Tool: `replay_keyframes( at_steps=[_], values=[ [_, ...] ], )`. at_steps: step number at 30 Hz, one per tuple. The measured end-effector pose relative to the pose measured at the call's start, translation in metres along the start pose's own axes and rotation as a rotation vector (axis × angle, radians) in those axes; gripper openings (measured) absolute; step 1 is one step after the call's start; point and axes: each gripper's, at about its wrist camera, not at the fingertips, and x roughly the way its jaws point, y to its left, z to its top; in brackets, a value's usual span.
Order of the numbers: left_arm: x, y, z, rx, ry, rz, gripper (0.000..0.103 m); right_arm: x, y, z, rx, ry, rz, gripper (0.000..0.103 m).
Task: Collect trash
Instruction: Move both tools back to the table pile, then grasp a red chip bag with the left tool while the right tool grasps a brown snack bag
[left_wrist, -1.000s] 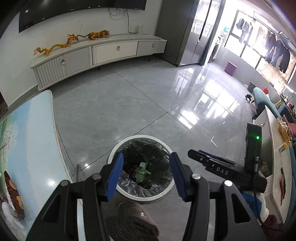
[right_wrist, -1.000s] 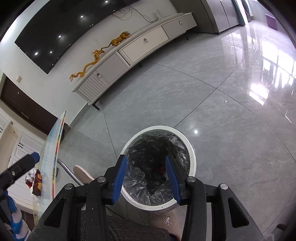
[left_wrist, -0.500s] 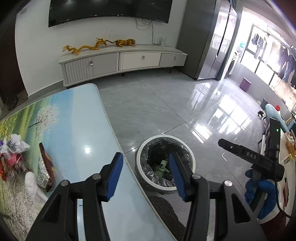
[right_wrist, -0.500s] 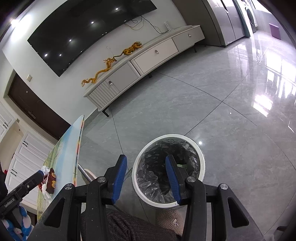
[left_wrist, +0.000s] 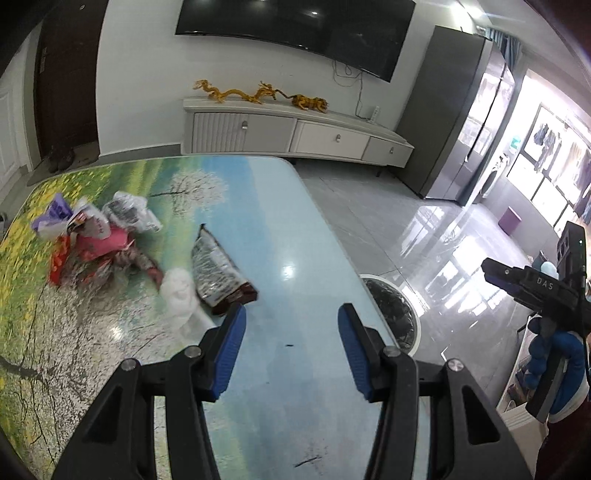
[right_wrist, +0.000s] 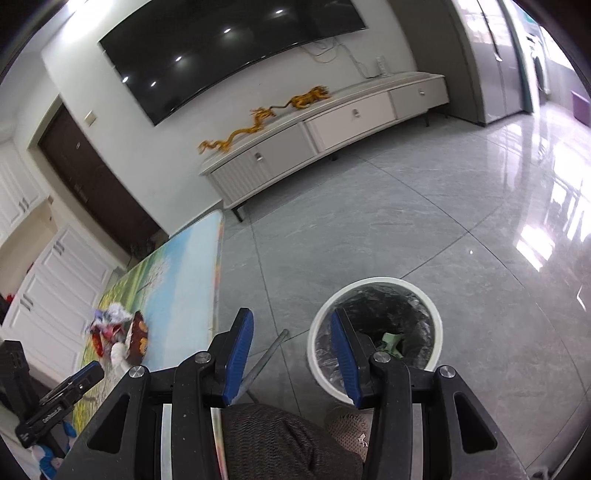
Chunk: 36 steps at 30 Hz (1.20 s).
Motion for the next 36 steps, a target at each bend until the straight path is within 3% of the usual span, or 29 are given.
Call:
replay_keyframes(
  at_steps=[7,13,16,25,32,36],
  values=[
    [-0.015,0.086,-0.004,-0.112,-0.035,0.096,0.049,0.045,0.069,0.002,-0.117,0.107,0.096,0.041],
    [-0.029,0.143,0.024,-0.079,-0.077,0.231,0.048,0.094,0.128,-0.005,-0.225,0.211,0.227,0.041],
    [-0.026,0.161,0.040,-0.054,-0.066,0.251,0.044,0.114,0.155,-0.009,-0.276,0.255,0.281,0.041],
    [0.014,0.164,0.065,0.064,0.022,0.283,0.034,0.148,0.202,-0.015,-0.363,0.329,0.374,0.041],
    [0.030,0.180,0.071,0.052,0.041,0.301,0.033,0.178,0.213,-0.022,-0.360,0.398,0.381,0.041],
    [0.035,0.186,0.068,0.046,0.059,0.300,0.025,0.196,0.209,-0.028,-0.316,0.448,0.392,0.041]
  ],
)
